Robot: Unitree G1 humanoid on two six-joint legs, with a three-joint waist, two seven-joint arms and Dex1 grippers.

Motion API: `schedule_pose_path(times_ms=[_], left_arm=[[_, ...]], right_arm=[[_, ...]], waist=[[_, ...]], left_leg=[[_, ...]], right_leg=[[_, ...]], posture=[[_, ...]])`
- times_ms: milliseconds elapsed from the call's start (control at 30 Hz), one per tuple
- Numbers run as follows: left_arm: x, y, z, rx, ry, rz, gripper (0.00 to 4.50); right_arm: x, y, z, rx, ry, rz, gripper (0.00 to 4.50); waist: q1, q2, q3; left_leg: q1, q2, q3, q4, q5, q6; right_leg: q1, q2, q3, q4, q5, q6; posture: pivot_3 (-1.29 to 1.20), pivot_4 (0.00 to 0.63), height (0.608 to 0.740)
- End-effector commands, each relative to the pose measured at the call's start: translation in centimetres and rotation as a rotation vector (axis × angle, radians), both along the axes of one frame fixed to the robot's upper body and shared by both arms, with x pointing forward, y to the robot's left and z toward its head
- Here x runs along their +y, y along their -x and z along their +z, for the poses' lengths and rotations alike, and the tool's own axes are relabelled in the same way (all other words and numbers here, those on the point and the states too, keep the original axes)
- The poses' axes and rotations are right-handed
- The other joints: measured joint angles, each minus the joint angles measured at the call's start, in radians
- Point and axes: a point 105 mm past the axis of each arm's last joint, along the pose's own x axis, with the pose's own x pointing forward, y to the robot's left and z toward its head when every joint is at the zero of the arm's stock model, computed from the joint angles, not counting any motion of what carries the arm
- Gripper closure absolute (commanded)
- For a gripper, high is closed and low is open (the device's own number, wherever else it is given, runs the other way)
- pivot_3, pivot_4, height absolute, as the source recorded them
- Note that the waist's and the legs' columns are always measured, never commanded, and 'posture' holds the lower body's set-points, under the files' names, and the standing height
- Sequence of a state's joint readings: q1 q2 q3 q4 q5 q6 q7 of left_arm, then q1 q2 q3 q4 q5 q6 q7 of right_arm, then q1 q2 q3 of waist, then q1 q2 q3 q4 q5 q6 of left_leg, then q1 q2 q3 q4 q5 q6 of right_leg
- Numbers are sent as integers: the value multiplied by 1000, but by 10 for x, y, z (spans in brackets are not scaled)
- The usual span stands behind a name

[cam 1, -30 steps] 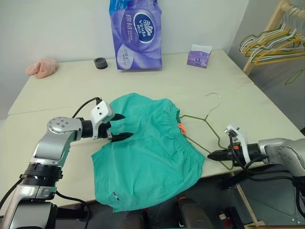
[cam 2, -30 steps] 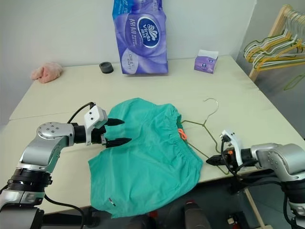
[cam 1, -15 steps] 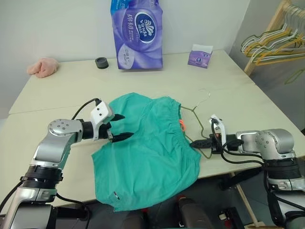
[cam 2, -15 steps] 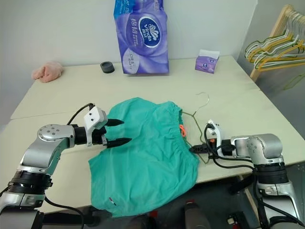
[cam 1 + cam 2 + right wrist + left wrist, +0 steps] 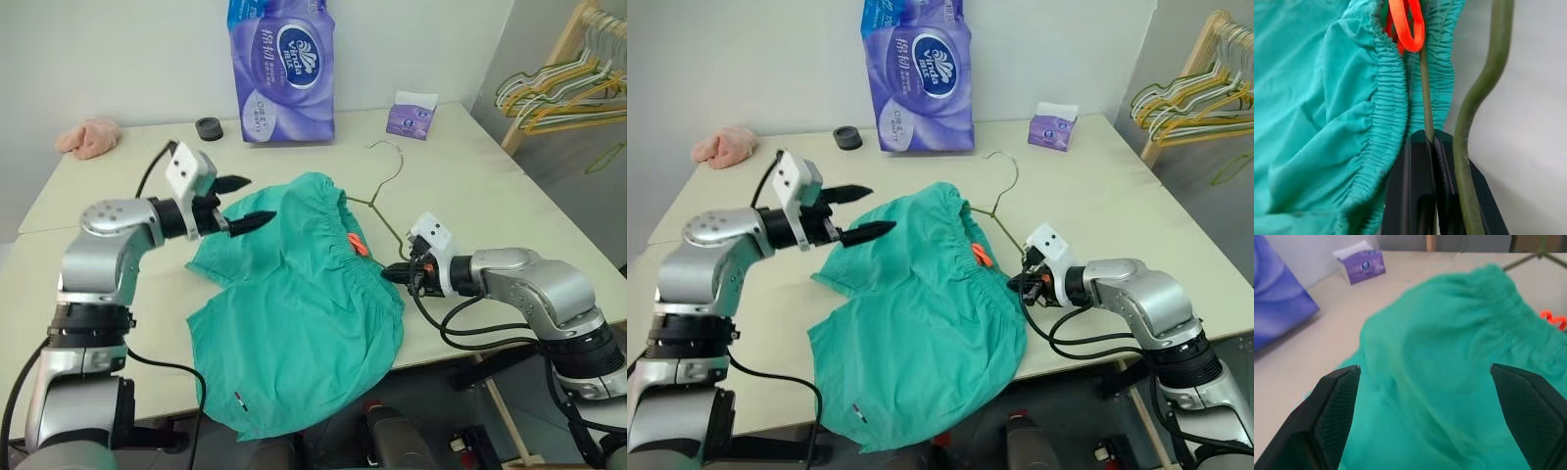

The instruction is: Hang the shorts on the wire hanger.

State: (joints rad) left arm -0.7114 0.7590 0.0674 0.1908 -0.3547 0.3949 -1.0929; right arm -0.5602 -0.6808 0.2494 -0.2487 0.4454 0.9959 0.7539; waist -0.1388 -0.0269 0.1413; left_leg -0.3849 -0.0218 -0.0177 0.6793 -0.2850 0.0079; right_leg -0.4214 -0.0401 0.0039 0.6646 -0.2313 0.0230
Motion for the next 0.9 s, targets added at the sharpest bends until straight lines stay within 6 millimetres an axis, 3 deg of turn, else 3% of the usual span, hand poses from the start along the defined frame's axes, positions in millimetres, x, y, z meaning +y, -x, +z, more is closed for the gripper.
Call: schedule_pose_path(times_ms=[33, 267, 500, 700, 900], left_arm=[[-6, 8, 18, -60, -100, -113, 23], [-21, 14, -2, -77, -337, -296, 23], [-48, 12, -18, -107, -355, -406, 23], [-39, 17, -46, -50, -481, -451, 23], [-28, 8, -51, -45, -494, -401, 23]], right_arm=[[4, 2, 15, -128, 57, 85, 4500], [4, 6, 16, -260, 187, 191, 4500], [9, 11, 17, -323, 233, 256, 4500], [10, 11, 25, -379, 238, 275, 4500], [10, 11, 35, -428, 223, 297, 4500]], waist=[[0, 0, 0], [-1, 0, -1], [-1, -1, -2], [-9, 0, -2], [-9, -1, -2]], left_leg=[[0, 0, 0, 0, 0, 0], [0, 0, 1, 0, 0, 0], [-1, 0, 1, 1, 0, 0], [0, 0, 1, 1, 0, 0], [0, 0, 2, 1, 0, 0]], right_leg=[[0, 0, 0, 0, 0, 0], [0, 0, 0, 0, 0, 0], [0, 0, 1, 0, 0, 0], [-1, 1, 1, 0, 0, 0], [-1, 1, 1, 0, 0, 0]], posture=[[-194, 75, 740], [-205, 68, 740], [-219, 67, 740], [-229, 69, 740], [-230, 68, 740]])
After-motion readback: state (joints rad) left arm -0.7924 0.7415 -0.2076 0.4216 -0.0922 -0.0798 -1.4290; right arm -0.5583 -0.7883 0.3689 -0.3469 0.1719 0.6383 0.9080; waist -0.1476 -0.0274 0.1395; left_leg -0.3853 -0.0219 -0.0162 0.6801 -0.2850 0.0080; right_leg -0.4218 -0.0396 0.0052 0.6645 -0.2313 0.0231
